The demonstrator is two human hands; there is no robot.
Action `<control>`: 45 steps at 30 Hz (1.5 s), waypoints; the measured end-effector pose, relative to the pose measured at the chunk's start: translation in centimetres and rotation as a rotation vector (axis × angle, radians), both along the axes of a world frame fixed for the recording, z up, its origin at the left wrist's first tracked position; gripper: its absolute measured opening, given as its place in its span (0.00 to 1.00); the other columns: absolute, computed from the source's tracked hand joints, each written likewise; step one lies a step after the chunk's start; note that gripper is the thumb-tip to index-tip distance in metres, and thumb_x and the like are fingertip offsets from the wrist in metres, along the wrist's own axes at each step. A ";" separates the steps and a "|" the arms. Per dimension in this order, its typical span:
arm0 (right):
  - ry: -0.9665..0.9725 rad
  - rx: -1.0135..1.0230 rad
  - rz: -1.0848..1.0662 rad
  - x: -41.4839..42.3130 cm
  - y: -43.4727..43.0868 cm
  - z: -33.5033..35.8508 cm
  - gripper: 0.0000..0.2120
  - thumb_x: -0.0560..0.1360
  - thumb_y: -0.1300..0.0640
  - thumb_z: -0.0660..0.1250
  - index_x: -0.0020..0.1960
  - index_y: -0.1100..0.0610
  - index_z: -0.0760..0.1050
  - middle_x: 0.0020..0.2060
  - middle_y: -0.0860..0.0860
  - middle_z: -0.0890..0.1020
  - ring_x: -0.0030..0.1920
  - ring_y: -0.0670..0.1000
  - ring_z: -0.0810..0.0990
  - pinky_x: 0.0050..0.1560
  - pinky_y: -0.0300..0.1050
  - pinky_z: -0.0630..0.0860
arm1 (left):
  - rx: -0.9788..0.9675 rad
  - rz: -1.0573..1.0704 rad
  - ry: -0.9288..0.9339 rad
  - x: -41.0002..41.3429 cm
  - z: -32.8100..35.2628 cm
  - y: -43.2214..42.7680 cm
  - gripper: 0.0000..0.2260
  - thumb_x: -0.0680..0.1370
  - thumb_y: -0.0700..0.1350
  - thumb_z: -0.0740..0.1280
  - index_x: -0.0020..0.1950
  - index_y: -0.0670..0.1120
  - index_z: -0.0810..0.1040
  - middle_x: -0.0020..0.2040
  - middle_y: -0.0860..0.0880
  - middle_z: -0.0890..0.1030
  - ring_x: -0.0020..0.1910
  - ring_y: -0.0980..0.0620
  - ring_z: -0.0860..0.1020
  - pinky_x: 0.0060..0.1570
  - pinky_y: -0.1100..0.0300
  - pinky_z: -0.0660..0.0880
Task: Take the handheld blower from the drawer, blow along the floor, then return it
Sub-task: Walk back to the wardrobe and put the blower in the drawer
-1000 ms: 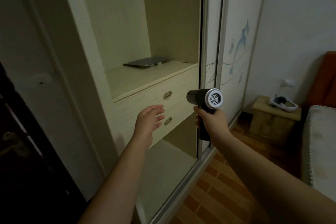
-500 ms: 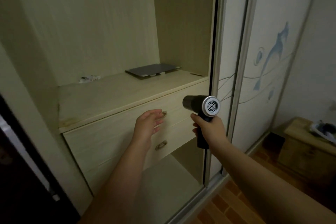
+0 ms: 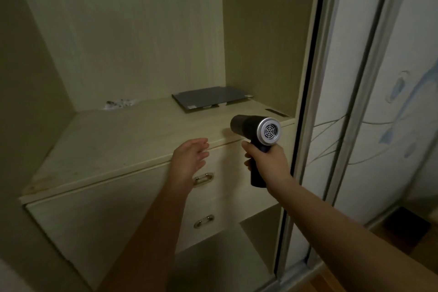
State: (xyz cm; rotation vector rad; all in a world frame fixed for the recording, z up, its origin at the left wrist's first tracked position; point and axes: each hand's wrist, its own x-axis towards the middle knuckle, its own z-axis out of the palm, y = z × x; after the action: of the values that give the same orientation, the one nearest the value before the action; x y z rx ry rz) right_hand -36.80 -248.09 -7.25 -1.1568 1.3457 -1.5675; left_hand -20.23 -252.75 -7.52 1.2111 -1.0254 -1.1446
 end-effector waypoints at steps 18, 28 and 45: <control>-0.072 -0.004 0.448 -4.3 -6.5 -0.2 0.14 0.73 0.60 0.71 0.58 0.58 0.73 0.41 0.54 0.79 0.32 0.49 0.78 0.39 0.43 0.78 | 0.222 0.629 0.025 -4.1 -7.0 0.0 0.06 0.72 0.40 0.67 0.36 0.46 0.78 0.39 0.45 0.77 0.43 0.47 0.75 0.42 0.57 0.70; -0.027 0.009 0.414 -3.3 -7.3 -1.1 0.18 0.73 0.58 0.71 0.61 0.60 0.74 0.40 0.55 0.80 0.33 0.51 0.79 0.45 0.49 0.79 | 0.303 0.711 -0.027 -3.2 -10.3 -3.5 0.11 0.72 0.39 0.70 0.54 0.42 0.77 0.57 0.37 0.79 0.49 0.43 0.78 0.46 0.55 0.75; 0.044 0.004 0.367 -3.1 -5.3 -1.7 0.18 0.73 0.58 0.71 0.61 0.60 0.74 0.39 0.52 0.80 0.32 0.50 0.79 0.40 0.42 0.79 | 0.308 0.672 0.002 -2.8 -11.5 -3.4 0.11 0.73 0.35 0.68 0.55 0.40 0.79 0.53 0.40 0.81 0.50 0.44 0.79 0.51 0.55 0.77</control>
State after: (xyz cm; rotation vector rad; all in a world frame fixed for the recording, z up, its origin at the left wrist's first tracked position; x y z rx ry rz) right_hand -39.91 -253.43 -8.90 -1.3546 1.0874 -1.2799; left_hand -23.00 -256.18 -18.98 1.6329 -0.3777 -0.7762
